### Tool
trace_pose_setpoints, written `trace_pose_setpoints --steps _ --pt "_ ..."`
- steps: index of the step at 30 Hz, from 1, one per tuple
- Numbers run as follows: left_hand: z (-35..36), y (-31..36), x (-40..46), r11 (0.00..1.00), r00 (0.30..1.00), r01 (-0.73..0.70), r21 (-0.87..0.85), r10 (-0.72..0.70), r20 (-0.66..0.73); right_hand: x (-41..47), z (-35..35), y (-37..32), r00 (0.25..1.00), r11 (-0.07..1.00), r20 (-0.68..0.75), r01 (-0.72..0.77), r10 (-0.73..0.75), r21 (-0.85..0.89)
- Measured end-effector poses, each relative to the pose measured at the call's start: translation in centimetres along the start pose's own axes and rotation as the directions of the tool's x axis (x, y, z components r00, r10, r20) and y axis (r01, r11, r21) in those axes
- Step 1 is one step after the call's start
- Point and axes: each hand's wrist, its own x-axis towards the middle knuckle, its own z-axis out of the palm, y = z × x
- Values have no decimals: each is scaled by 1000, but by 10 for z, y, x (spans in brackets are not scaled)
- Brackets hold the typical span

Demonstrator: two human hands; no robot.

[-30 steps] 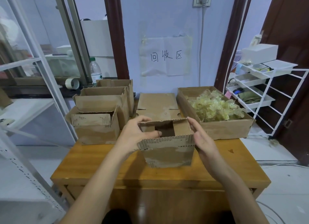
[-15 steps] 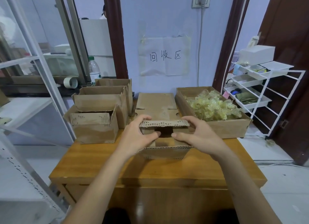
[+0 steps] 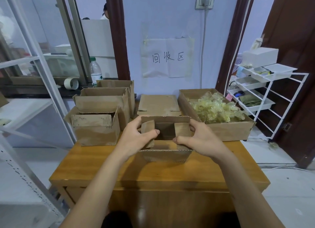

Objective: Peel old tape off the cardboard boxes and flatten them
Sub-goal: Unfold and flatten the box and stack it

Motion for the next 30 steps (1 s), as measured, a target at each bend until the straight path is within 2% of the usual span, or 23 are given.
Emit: trace_pose_setpoints --steps 3,8,11,16,18,21,24,26,28,30 --pt "-5 2 -3 997 999 36 -69 -34 27 -1 0 2 1000 999 6 25 -25 33" --pt "-12 -7 -5 951 984 167 -260 -177 -15 -7 0 1 999 994 49 14 -19 109" --pt "-11 -13 -7 935 979 159 -316 -191 -72 -7 -2 7 1000 980 27 -12 7 197" --pt "-8 -9 -7 940 987 149 -306 -160 -12 1 3 25 968 861 -60 -187 243 473" --pt "-7 -8 -7 933 986 159 -322 -163 13 6 6 31 960 861 -63 -214 272 461" --pt "-8 -7 -7 933 987 159 -323 -147 61 -1 10 29 979 900 -61 -155 196 408" --pt "-13 -10 -5 916 982 177 -360 -137 132 -4 10 31 993 904 -43 -80 108 420" --pt "-18 -21 -8 915 977 160 -369 -93 193 -1 10 31 993 897 -57 -66 101 436" --pt "-20 -32 -14 938 969 124 -323 -44 243 -2 11 30 992 898 -71 -67 108 435" --pt "-19 -39 -19 966 974 95 -239 -40 222 -4 10 31 994 900 -45 -72 101 430"
